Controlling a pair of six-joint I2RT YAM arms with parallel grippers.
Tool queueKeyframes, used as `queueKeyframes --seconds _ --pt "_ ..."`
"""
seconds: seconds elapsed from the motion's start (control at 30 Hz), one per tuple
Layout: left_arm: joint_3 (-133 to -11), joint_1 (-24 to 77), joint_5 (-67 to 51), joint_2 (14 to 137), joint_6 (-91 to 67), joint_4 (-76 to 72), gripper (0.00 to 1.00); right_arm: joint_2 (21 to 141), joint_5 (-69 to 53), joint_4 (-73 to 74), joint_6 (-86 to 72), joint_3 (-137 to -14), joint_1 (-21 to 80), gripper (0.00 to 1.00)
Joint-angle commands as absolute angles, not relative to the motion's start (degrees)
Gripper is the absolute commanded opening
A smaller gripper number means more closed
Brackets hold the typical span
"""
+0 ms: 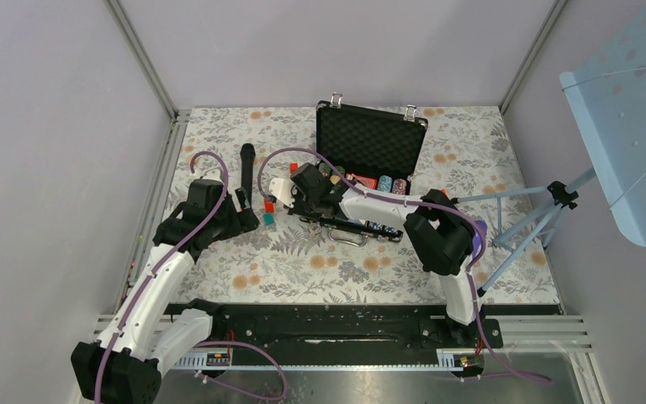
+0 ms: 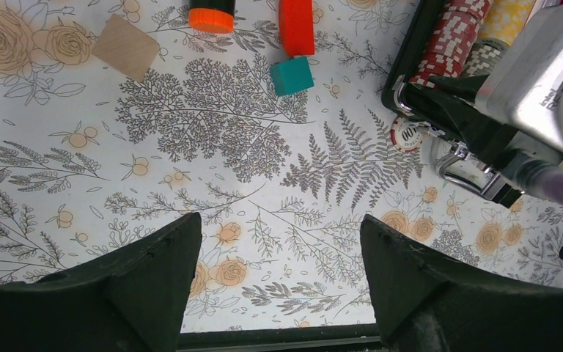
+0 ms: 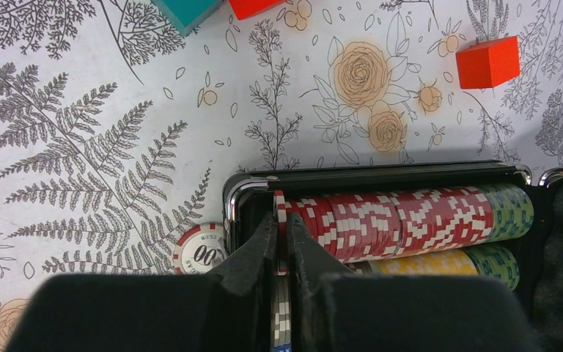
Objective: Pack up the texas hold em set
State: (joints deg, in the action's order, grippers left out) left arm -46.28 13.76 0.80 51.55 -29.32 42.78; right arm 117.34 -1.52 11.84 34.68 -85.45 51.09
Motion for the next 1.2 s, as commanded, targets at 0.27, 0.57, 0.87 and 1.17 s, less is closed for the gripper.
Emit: queueKeyframes --seconds 0.27,0.57,0.87,1.17 --pt "-46.14 13.40 -1.42 51.68 -28.32 40.70 0.79 113.37 9.29 9.67 38.54 -82.53 49.13 0.02" --pt "-46.14 13.45 -1.49 51.77 -28.28 40.69 0.79 113.02 9.24 9.67 38.54 -82.19 49.07 0.15" --pt "-46.10 13.41 -1.56 51.94 -28.25 40.62 0.79 111.99 6.93 9.66 37.38 -82.52 49.08 0.25" --pt "-46.12 13.44 -1.59 51.99 -28.28 40.65 0.79 109.87 4.04 9.53 35.55 -83.13 49.04 0.26"
